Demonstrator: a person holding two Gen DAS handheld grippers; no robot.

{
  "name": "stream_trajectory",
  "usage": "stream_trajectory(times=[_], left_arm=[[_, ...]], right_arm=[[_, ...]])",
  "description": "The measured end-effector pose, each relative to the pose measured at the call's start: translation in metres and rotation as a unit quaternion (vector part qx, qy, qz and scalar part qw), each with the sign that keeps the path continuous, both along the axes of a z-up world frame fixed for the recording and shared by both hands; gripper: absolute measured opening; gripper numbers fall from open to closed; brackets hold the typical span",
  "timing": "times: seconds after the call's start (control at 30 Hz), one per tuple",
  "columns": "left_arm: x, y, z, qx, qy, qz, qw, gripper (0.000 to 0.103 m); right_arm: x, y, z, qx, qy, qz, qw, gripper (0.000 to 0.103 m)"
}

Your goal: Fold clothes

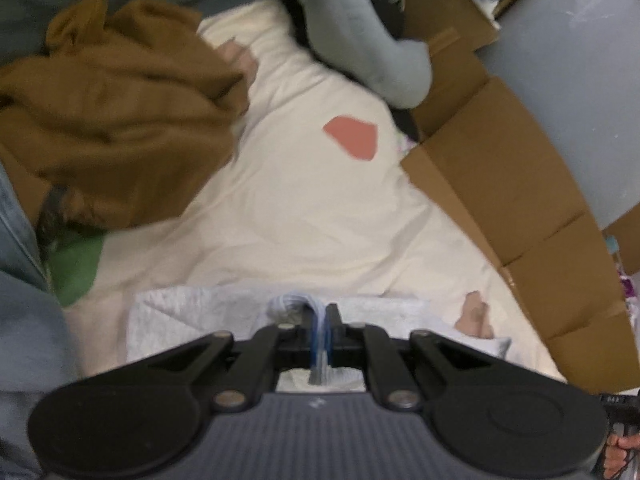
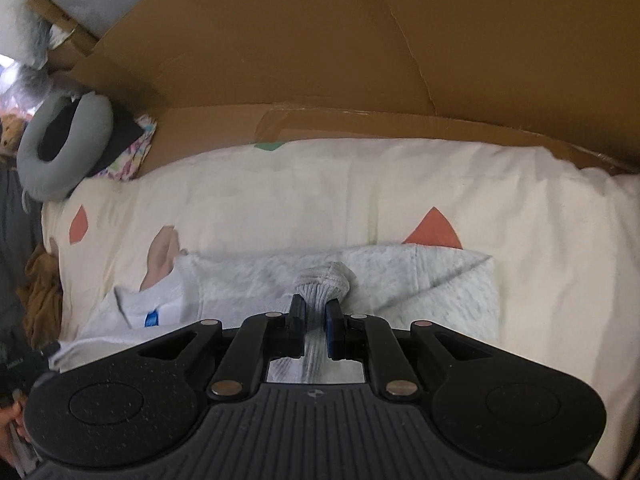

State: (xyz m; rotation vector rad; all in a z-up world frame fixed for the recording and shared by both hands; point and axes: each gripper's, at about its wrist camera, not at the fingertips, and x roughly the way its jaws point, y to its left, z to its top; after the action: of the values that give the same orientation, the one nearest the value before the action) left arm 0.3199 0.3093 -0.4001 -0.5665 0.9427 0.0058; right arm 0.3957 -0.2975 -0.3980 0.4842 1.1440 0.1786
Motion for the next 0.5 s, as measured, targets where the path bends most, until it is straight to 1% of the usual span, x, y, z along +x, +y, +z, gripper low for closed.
stream_trajectory(times=[0.03,0.1,0.13,0.2,0.27,0.3,0.37,0.4,0.47,0.5], left_arm=[[-0.002,0.0,-0.001,0.004,-0.004,0.001,1.0,0.012],[-0.01,0.004,0.002,-0.002,-0.017,0.014,0.9998,0.015],[-0.014,0.007,0.006,-0.005,-0.026,0.02,0.9995,0.018],[-0.021,0.011,0.012,-0.007,-0.041,0.024,0.9989,0.022],[-0.023,0.012,0.019,0.011,-0.046,0.013,0.9988,0.024],[-0.024,0.011,0.02,0.021,-0.047,0.006,0.9987,0.026],[-0.023,0.008,0.02,0.039,-0.047,-0.009,0.9981,0.037],[-0.023,0.006,0.018,0.05,-0.043,-0.017,0.9977,0.038],[-0.021,0.004,0.009,0.057,-0.029,-0.022,0.9977,0.038],[-0.02,0.003,0.005,0.06,-0.022,-0.025,0.9976,0.039]], right_arm=[[-0.001,0.0,-0.002,0.004,-0.007,-0.005,1.0,0.011],[-0.003,0.0,-0.007,0.011,-0.02,-0.014,1.0,0.015],[-0.006,0.0,-0.005,0.016,-0.027,-0.015,0.999,0.018],[-0.012,-0.002,0.003,0.016,-0.046,-0.007,0.999,0.033],[-0.02,-0.004,0.014,0.011,-0.068,0.0,0.998,0.043],[-0.022,-0.006,0.019,0.006,-0.077,0.002,0.997,0.045],[-0.026,-0.008,0.026,-0.005,-0.091,0.013,0.996,0.046],[-0.027,-0.009,0.029,-0.012,-0.097,0.021,0.995,0.047],[-0.027,-0.008,0.029,-0.036,-0.103,0.032,0.994,0.048],[-0.026,-0.008,0.026,-0.037,-0.101,0.029,0.994,0.051]])
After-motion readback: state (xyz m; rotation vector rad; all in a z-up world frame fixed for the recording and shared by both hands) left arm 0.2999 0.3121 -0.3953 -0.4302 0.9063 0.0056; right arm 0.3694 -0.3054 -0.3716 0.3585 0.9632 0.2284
